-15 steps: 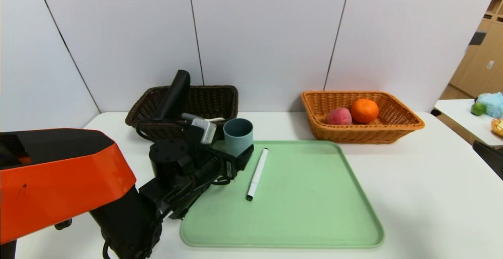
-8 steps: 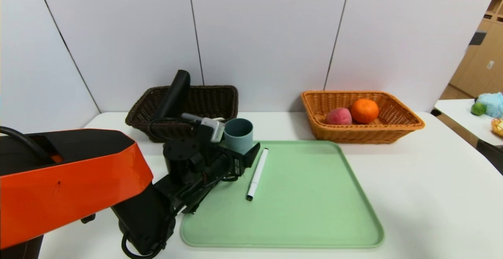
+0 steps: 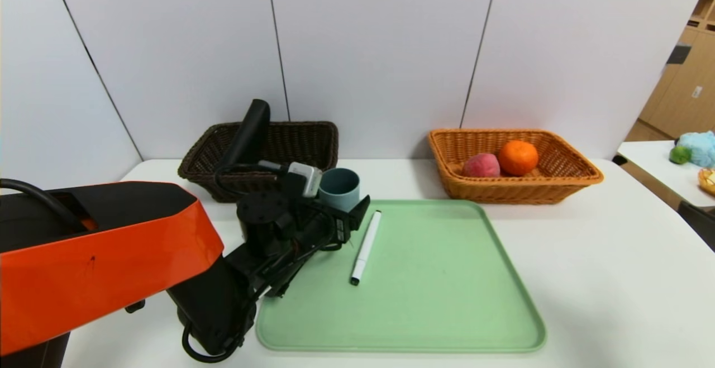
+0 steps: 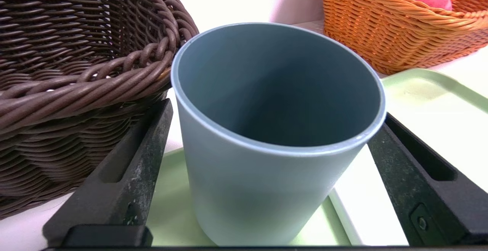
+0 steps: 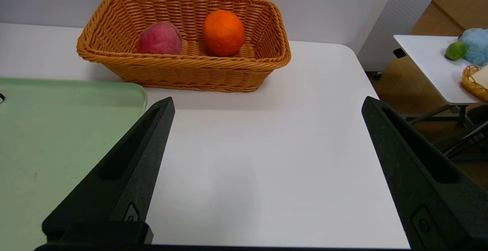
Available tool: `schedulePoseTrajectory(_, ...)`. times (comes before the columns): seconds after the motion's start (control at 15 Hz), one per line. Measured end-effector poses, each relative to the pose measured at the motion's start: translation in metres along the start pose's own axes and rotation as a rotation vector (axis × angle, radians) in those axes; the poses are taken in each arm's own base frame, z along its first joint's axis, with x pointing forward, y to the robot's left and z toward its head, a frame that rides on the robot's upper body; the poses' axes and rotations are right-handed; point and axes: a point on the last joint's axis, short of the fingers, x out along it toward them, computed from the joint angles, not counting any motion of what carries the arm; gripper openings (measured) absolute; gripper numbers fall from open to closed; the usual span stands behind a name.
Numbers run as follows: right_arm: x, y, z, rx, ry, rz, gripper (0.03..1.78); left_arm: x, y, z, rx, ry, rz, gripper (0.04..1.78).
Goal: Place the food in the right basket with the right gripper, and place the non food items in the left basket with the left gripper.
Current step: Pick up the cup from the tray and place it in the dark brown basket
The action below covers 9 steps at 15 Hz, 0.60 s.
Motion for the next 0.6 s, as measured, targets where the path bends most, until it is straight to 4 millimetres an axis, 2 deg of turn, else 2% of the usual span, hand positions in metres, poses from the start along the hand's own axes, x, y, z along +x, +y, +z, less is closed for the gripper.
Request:
schedulePoseTrajectory(0.13, 0.0, 0.0, 0.0, 0.0, 0.0, 0.0, 1.69, 0.0, 0.0, 0.0, -0.002, -0.001, 0.011, 1.24)
schedulePoseTrajectory(0.2, 0.0, 0.0, 0.0, 0.001, 0.0, 0.001, 1.69, 0.0, 0.0, 0.0, -0.002, 0.0, 0.013, 1.17)
schedulePoseTrajectory(0.47, 0.0, 0.0, 0.0, 0.002, 0.002, 0.001, 1.69, -0.003, -0.001, 0.002, -0.011, 0.001, 0.005, 1.14)
schedulePoseTrajectory(0.6, 0.0, 0.0, 0.0, 0.002, 0.002, 0.001, 1.69, -0.011, -0.009, 0.007, -0.023, 0.001, -0.027, 1.14)
